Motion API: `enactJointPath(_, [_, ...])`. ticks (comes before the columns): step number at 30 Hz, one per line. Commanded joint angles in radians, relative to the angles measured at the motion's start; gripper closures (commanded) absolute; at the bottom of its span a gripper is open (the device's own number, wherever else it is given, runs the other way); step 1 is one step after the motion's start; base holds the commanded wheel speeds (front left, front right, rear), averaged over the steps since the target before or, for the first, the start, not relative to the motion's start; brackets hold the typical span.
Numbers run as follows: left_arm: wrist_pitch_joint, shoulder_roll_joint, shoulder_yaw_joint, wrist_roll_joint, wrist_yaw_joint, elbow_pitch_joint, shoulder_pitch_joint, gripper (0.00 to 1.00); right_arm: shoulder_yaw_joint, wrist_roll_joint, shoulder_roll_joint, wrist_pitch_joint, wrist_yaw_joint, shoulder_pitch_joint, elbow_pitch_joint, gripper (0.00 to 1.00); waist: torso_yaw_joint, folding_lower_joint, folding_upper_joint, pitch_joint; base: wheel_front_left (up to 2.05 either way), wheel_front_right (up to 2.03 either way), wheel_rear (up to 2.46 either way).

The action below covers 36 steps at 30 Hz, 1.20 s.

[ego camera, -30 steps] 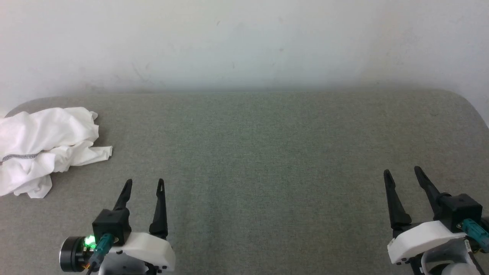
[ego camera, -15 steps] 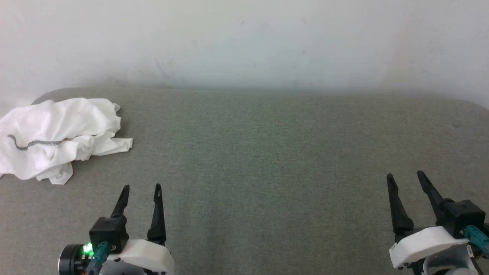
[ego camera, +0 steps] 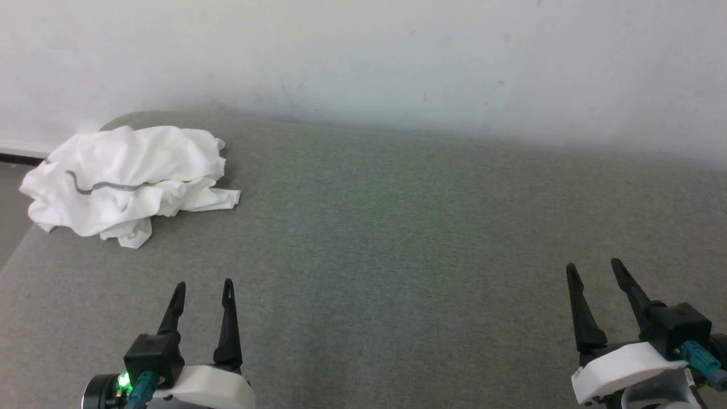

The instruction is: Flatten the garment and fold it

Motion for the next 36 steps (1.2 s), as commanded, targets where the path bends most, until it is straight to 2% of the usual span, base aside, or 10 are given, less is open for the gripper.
enactJointPath(1, [-0.010, -0.002, 0.004, -0.013, 0.012, -0.006, 0.020, 0.00, 0.000, 0.010, 0.002, -0.011, -0.001, 0.011, 0.006, 0.00, 0.030, 0.0000, 0.0000, -0.005, 0.00, 0.00, 0.00])
enactJointPath(23, [-0.053, -0.003, 0.003, -0.024, 0.034, -0.027, 0.076, 0.00, 0.034, 0.029, 0.002, -0.055, -0.001, 0.019, 0.058, 0.00, 0.219, 0.0000, 0.0000, -0.035, 0.00, 0.00, 0.00])
enactJointPath(36, [-0.081, -0.003, 0.013, -0.040, 0.045, -0.038, 0.112, 0.00, 0.044, 0.038, 0.003, -0.082, -0.001, 0.021, 0.081, 0.00, 0.298, 0.0000, 0.0000, -0.043, 0.00, 0.00, 0.00])
